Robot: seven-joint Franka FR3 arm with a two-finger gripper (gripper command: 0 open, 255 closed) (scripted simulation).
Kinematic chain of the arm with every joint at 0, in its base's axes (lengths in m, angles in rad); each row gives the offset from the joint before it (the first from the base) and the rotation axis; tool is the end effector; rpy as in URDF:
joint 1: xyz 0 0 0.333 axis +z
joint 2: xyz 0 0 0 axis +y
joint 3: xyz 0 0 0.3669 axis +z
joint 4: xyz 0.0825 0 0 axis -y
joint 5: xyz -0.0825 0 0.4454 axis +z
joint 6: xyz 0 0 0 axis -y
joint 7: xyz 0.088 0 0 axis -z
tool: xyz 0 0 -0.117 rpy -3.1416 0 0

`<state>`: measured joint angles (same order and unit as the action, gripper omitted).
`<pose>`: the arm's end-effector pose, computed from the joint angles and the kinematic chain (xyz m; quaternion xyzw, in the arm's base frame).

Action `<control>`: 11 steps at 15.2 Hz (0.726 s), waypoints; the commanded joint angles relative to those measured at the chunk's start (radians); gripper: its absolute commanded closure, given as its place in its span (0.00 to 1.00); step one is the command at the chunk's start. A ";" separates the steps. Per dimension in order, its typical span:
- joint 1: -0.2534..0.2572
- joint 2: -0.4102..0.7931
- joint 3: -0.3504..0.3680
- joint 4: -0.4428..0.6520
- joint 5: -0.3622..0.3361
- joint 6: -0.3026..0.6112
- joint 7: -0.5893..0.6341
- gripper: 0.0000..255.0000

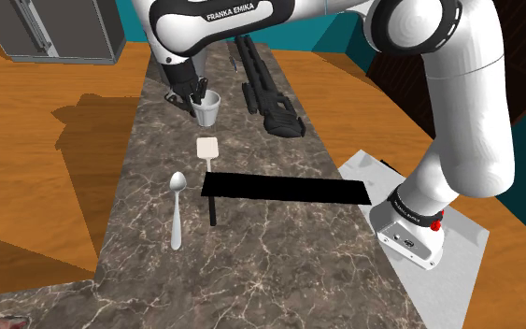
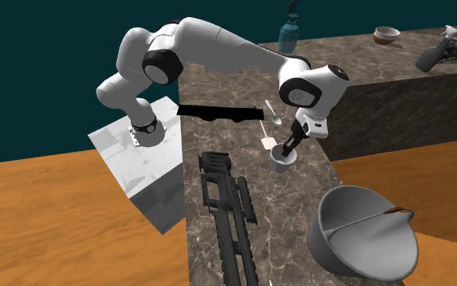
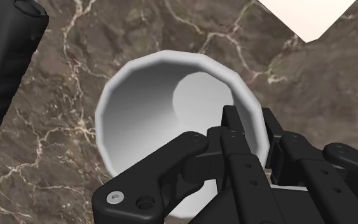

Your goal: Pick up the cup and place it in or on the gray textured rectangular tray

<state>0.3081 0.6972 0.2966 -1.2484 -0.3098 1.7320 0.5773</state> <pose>0.7106 0.3821 0.3578 0.9939 0.0286 -0.0472 0.0953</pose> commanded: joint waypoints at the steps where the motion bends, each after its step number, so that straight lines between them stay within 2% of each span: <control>1: 0.002 -0.004 0.001 0.015 0.002 -0.019 -0.003 1.00; 11: 0.013 -0.022 0.004 0.122 0.010 -0.139 -0.024 1.00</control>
<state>0.3193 0.6761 0.3010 -1.1427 -0.3004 1.6092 0.5564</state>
